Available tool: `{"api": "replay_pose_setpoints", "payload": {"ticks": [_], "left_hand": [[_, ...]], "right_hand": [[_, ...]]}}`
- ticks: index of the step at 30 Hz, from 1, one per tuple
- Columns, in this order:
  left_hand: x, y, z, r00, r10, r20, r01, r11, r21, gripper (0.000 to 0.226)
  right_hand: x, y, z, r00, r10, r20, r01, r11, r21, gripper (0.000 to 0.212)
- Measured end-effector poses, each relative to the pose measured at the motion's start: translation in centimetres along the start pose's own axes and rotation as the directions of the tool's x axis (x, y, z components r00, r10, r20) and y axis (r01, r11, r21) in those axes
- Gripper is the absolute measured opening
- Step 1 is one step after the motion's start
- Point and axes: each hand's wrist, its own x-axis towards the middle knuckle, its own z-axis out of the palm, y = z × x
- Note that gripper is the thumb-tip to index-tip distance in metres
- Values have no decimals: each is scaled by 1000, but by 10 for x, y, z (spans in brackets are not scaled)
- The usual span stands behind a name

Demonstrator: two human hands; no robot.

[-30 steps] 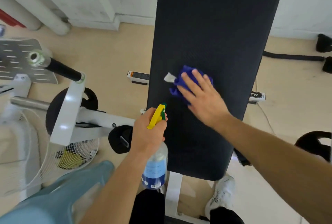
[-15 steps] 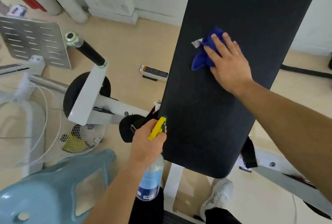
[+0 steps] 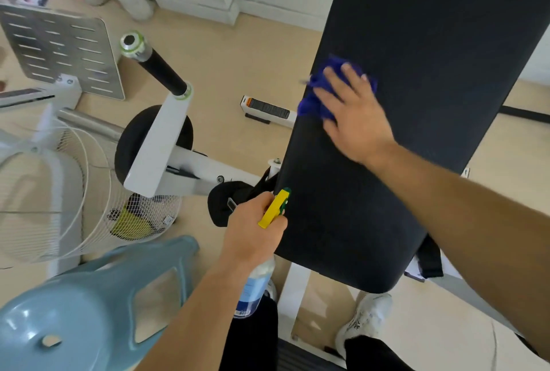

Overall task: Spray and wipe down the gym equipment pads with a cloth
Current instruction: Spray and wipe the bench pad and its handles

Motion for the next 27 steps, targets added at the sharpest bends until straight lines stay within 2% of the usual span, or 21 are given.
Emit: {"api": "replay_pose_setpoints", "payload": {"ticks": [2,4,5,7,8,9,10,11,12,14,16,18,19,21,23,25,27], "left_hand": [[4,0,-10,999,13,-39,-13,1000,-7,8],[9,1,-19,997,7,-79,-9,1000,-24,13],[11,3,-23,996,-7,-85,3,999,-40,15],[15,5,-27,996,-41,-82,37,998,-44,16],[16,6,-29,996,-48,-81,45,998,-32,17],[17,8,-30,995,-50,-80,49,999,-18,19],[17,10,-31,995,-48,-82,47,999,-11,21],[16,12,-32,995,-49,-83,49,999,-7,24],[16,12,-32,995,-53,-80,53,999,-8,26],[13,11,-29,995,-58,-79,56,998,-25,20],[8,9,-26,994,-65,-91,60,997,-53,16],[2,5,-25,988,-97,-122,84,991,-105,17],[-2,2,-25,984,-116,-138,98,986,-134,17],[-10,-3,-28,975,-151,-165,121,976,-179,16],[-16,-4,-33,970,-172,-174,139,972,-189,17],[-19,-5,-37,971,-168,-170,139,976,-169,19],[-18,-5,-38,974,-148,-169,132,986,-105,19]], "right_hand": [[-44,-42,34,977,-187,107,187,982,7,65],[-100,-71,63,900,-379,215,376,925,56,68],[-128,-77,73,835,-471,286,471,879,75,67],[-164,-71,82,659,-633,407,656,748,102,65],[-166,-61,79,588,-692,419,719,684,121,63],[-160,-49,75,553,-728,404,757,642,120,61],[-147,-37,69,570,-736,365,763,639,96,59],[-129,-22,61,639,-702,316,726,686,56,59],[-109,-6,51,742,-614,270,635,773,11,62],[-71,18,29,923,-345,171,361,930,-74,67],[-48,14,18,993,-99,67,106,990,-97,66],[-43,-21,24,999,14,37,-11,997,-76,65],[-49,-44,33,999,1,48,1,999,-48,66],[-79,-87,59,984,-125,124,119,992,50,66],[-122,-121,83,934,-265,238,241,962,127,65],[-158,-138,99,862,-368,348,342,930,138,68],[-179,-138,105,759,-470,452,468,875,123,70]]}}
